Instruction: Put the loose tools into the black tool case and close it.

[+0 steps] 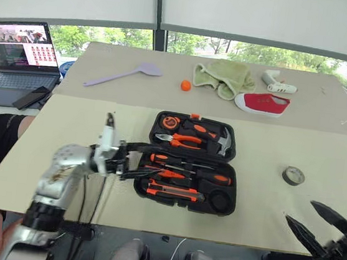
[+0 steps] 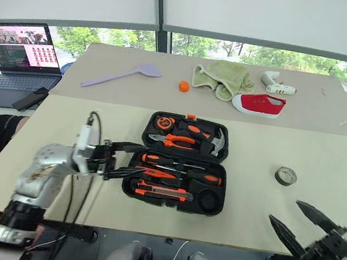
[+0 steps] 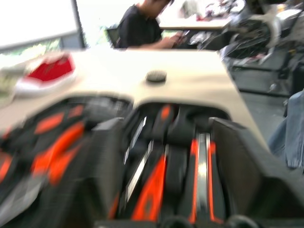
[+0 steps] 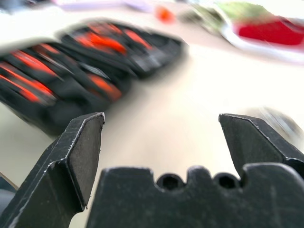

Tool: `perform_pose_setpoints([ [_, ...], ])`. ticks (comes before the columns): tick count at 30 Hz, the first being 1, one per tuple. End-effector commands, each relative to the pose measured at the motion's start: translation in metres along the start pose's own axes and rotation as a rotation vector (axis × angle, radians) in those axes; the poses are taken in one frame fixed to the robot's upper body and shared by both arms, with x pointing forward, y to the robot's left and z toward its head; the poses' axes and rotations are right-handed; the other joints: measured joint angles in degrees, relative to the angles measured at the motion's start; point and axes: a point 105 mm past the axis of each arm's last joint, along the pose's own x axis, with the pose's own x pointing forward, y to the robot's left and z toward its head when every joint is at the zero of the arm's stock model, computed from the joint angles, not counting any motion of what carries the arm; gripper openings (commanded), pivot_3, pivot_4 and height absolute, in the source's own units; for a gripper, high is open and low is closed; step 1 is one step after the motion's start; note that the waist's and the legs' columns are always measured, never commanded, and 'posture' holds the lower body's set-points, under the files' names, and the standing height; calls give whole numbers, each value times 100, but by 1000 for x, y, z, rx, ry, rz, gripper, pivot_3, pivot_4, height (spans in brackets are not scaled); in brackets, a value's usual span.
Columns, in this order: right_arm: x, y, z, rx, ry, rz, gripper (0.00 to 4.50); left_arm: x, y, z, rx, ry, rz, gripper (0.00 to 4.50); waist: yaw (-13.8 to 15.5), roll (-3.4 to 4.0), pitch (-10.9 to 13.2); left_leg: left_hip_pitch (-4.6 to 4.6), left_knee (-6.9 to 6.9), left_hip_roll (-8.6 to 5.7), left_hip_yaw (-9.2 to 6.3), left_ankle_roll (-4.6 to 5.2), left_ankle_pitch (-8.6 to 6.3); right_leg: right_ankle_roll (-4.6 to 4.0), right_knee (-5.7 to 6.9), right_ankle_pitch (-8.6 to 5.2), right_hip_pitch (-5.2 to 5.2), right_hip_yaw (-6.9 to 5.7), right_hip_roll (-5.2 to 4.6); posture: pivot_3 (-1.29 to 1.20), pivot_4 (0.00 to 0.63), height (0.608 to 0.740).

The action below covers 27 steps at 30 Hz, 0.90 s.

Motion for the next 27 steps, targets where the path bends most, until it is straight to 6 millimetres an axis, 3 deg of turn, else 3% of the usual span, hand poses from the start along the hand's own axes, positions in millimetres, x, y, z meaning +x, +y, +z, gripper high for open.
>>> perform_pose_setpoints([
  [1, -21, -18, -4, -99, 16, -155, 4500, -39, 5, 11, -14, -47, 64, 4486, -35, 0, 1, 0, 0, 1, 0, -1, 0, -1, -1, -1, -3, 1, 2, 0, 150, 740],
  [4, -23, -21, -10, -126, 56, -181, 4500, -57, 8, 9, -20, -34, 115, 4486, -48, 1, 2, 4, 0, 2, -1, -48, -27, 1, -4, -6, -15, 1, -2, 0, 150, 740],
  [7, 4, -37, 16, -190, 50, -153, 4500, -59, 5, 15, 5, -44, 103, 4486, -91, 7, 4, 9, 1, 1, 1, -49, -28, 3, -5, -7, -13, 2, -9, 0, 150, 740],
  [17, 93, -72, 29, -271, 526, 161, 4500, 9, -6, 29, 57, -114, -39, 4486, -95, 1, 5, -1, 4, -1, 5, -11, 8, -4, 0, 3, 1, -2, -3, 0, 150, 740],
  [24, 134, -88, 14, -303, 670, 220, 4500, 26, -15, 20, 63, -93, -77, 4486, -126, -1, 9, -12, 5, -3, 18, -33, 18, 0, -7, 1, -5, -1, 0, 0, 150, 740],
  [27, 142, -92, 4, -292, 727, 236, 3737, 28, -16, 18, 76, -91, -67, 4500, -117, -2, 10, -17, 7, -4, 19, -35, 19, 1, -8, 2, -4, -5, 2, 0, 150, 740],
])
